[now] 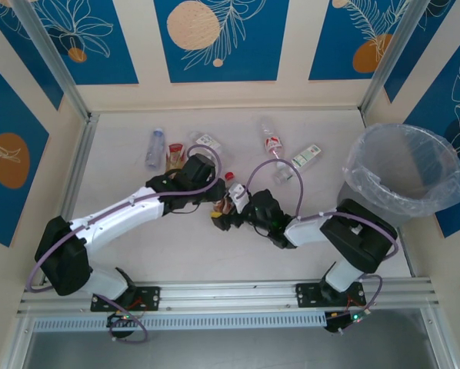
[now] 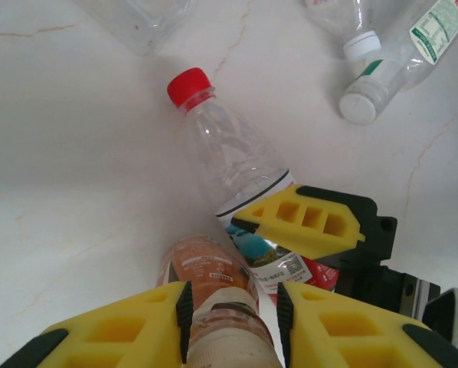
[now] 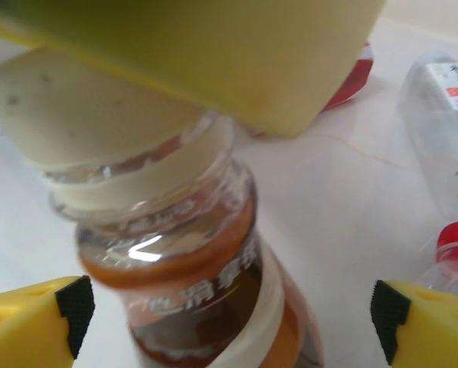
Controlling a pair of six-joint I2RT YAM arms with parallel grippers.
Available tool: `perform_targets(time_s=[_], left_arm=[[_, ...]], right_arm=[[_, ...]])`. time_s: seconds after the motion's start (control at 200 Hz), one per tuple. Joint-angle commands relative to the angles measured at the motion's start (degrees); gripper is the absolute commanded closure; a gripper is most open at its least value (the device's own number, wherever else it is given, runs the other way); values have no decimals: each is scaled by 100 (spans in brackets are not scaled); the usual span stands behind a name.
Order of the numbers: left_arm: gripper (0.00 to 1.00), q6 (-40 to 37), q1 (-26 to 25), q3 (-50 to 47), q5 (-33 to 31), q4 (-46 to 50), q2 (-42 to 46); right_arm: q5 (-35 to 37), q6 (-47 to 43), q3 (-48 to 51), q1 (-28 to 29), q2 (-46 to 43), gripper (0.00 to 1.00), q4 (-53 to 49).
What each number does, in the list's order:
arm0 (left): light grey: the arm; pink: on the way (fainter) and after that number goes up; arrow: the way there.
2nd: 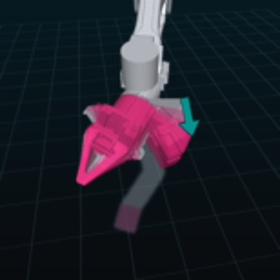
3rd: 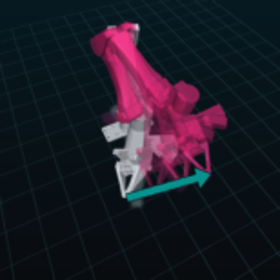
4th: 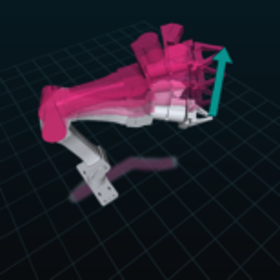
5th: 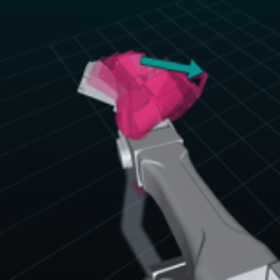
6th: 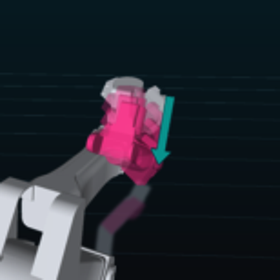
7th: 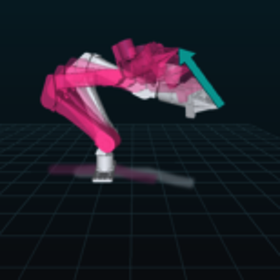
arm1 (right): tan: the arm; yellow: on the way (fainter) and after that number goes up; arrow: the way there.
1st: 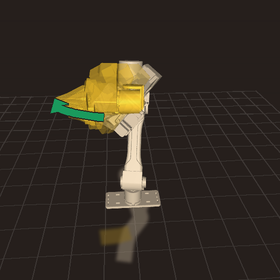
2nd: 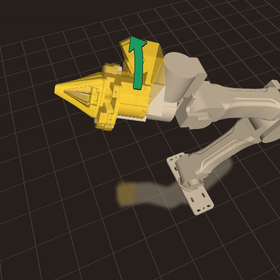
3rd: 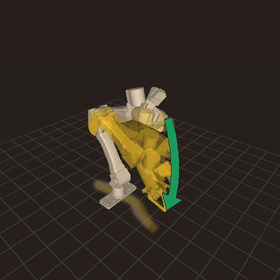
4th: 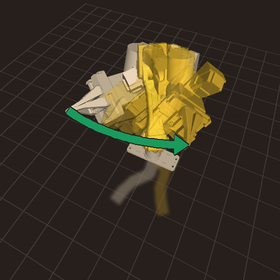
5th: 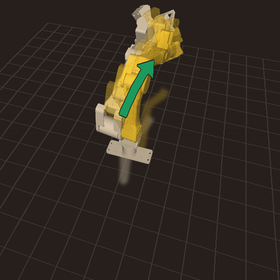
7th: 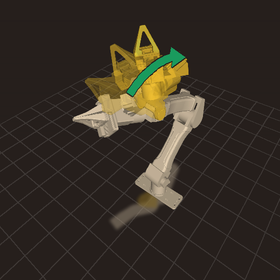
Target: Put the plastic bottles in the bin
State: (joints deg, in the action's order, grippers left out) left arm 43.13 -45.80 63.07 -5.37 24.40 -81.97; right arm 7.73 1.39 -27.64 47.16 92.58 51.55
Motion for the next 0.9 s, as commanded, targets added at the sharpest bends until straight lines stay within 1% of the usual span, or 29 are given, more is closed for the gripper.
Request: perform_targets(time_s=[0.0, 0.06, 0.16, 0.33, 0.445, 0.57, 0.725, 0.82, 0.895], left_arm=[[65, 122, -20, -206, 459, 263, -119], [65, 196, 10, -251, 547, 201, -87], [65, 315, 11, -312, 678, 62, -8], [65, 345, 23, -339, 806, -95, 149], [65, 342, 47, -339, 870, -166, 215], [65, 359, 91, -330, 961, -203, 237], [63, 313, 166, -290, 1000, -136, 333], [60, 251, 252, -295, 1016, -120, 494], [56, 224, 319, -313, 1023, -119, 654]], right_arm=[[417, -176, -144, 98, 345, 10, 709], [593, -321, -195, 186, 489, 16, 851], [816, -544, -200, 298, 543, 25, 1039], [682, -544, -122, 319, 327, 31, 900], [635, -534, -37, 328, 215, 38, 888], [615, -543, 13, 337, 143, 52, 826], [550, -482, 16, 345, -51, 54, 618], [485, -415, 14, 347, -209, 58, 402], [444, -377, 46, 339, -344, 61, 238]])
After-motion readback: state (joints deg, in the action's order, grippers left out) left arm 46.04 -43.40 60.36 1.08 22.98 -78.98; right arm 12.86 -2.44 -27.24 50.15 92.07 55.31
